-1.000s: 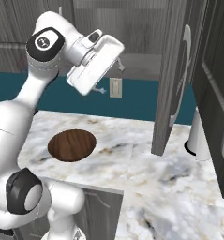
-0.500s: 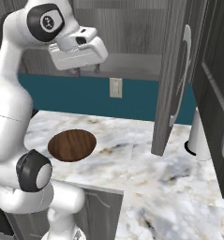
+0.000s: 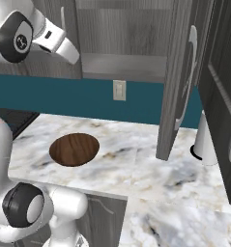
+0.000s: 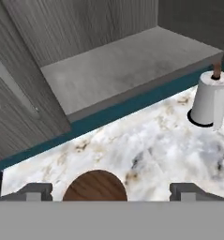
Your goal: Open the cabinet and setup a tea strainer by placing it in the bowl upright.
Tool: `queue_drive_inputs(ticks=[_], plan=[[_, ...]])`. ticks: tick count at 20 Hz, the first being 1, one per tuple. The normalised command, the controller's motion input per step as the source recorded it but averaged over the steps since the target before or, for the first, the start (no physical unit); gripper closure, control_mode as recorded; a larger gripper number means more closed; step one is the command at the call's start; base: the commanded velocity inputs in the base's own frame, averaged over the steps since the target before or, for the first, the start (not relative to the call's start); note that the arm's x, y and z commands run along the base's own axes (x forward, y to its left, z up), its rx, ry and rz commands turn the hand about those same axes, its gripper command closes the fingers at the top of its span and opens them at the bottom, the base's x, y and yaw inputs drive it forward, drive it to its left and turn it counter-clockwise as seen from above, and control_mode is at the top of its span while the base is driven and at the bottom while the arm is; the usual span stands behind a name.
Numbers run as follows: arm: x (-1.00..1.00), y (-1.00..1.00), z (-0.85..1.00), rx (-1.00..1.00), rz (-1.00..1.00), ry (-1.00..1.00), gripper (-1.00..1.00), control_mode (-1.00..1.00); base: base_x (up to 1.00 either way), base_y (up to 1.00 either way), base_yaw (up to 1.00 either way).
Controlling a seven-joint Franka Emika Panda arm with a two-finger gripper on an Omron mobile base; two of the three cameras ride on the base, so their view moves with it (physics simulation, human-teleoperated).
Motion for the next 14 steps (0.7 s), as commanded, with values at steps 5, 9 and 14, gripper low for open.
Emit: queue_drive_inputs(ticks=[5, 9, 14], plan=[[0.01, 0.27, 0.35, -0.1, 0.02, -0.41, -1.0, -1.0, 0.0, 0.0, 0.0], [0.37, 0.35, 0.05, -0.08, 0.0, -0.01, -1.0, -1.0, 0.0, 0.0, 0.0], [0.55, 0.25, 0.02, -0.02, 0.14, 0.1, -1.0, -1.0, 0.0, 0.0, 0.0]])
